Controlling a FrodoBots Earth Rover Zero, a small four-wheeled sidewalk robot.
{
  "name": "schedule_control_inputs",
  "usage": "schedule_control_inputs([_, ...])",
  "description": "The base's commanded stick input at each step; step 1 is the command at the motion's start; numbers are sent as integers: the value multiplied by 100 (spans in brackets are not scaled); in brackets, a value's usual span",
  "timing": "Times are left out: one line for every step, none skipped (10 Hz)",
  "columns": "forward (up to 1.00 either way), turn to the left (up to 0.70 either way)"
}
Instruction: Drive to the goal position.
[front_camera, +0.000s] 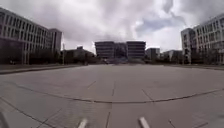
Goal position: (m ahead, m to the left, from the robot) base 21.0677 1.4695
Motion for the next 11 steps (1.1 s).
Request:
schedule_control_inputs([100, 0])
schedule_control_inputs([100, 0])
schedule_control_inputs([100, 0])
schedule_control_inputs([100, 0])
schedule_control_inputs([100, 0])
schedule_control_inputs([100, 0])
schedule_control_inputs([100, 0])
schedule_control_inputs([100, 0])
schedule_control_inputs([100, 0])
schedule_control_inputs([100, 0])
schedule_control_inputs([100, 0])
